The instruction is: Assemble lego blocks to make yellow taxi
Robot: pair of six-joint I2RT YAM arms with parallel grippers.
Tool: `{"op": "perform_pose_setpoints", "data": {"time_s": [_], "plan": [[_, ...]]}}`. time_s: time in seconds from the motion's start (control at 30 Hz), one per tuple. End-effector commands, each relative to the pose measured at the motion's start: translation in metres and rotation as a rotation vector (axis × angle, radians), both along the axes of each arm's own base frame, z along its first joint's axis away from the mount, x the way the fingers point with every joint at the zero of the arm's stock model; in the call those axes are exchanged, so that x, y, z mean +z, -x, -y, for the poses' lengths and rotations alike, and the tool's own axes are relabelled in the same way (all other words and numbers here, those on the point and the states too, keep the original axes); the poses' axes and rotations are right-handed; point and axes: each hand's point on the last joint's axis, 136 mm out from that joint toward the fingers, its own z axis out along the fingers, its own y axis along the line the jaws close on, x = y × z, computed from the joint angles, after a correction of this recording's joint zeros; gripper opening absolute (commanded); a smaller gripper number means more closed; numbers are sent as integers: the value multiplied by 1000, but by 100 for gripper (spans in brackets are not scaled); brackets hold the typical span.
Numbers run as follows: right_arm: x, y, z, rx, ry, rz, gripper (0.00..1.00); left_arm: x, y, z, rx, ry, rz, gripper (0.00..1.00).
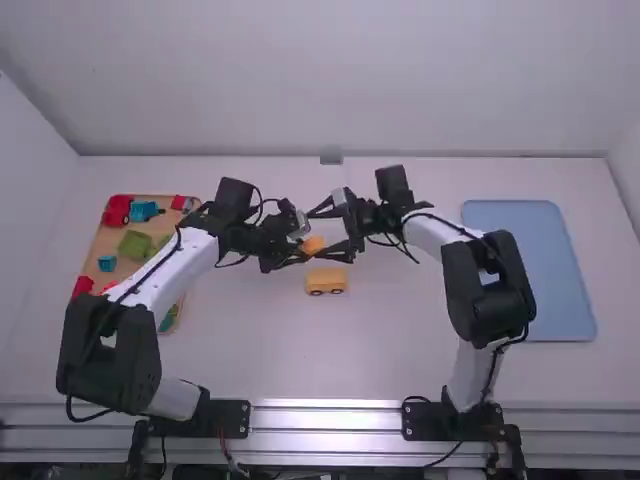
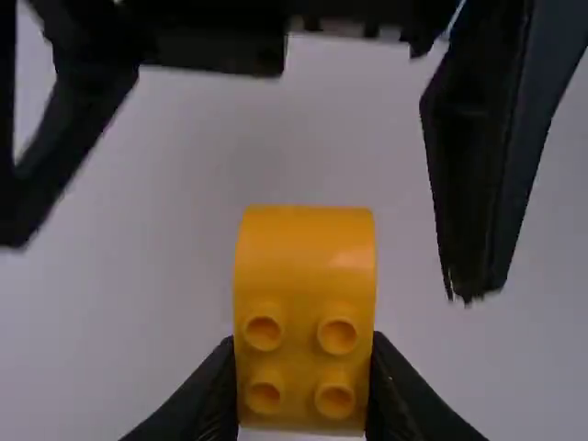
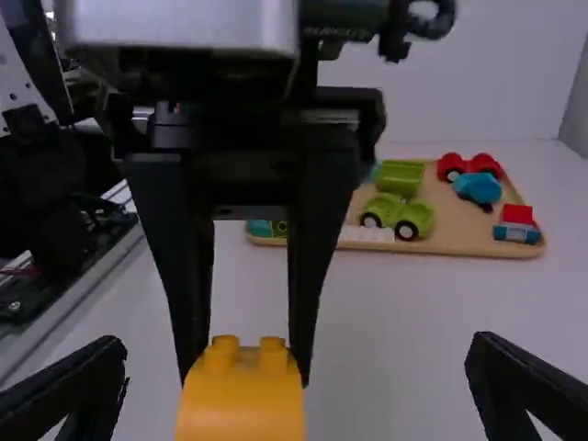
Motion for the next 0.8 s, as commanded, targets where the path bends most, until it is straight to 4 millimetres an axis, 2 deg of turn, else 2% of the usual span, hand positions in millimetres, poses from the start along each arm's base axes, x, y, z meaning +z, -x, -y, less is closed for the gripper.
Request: {"op": "perform_pose_setpoints", "data": {"time_s": [0.0, 0.07, 0.1, 0.13, 0.2, 0.33, 0.4, 0.47, 0.63, 0.77], "plan": [[35, -2, 10, 24, -74, 43, 99, -13, 0, -10, 34, -75, -22, 26], [32, -18, 15, -75, 9, -1, 99, -27, 6, -23, 41, -167, -39, 29], [28, -30, 17, -153, 72, -29, 99, -33, 16, -27, -7, -214, -41, 31], [27, -33, 18, -175, 89, -36, 99, -35, 19, -28, -22, -224, -41, 31], [24, -56, 26, -367, 218, -94, 99, -41, 32, -31, -102, -273, -32, 30], [29, -76, 46, -677, 403, -132, 99, -55, 35, -51, -96, -401, -42, 28], [35, -73, 52, -751, 454, -128, 99, -61, 35, -54, -91, -428, -44, 27], [44, -60, 57, -814, 506, -97, 99, -72, 30, -56, -83, -450, -35, 29], [56, -40, 67, -964, 536, -95, 99, -93, 28, -66, -87, -499, -48, 30], [65, -19, 76, -1071, 504, -61, 99, -115, 36, -67, -196, -535, -50, 31]]}}
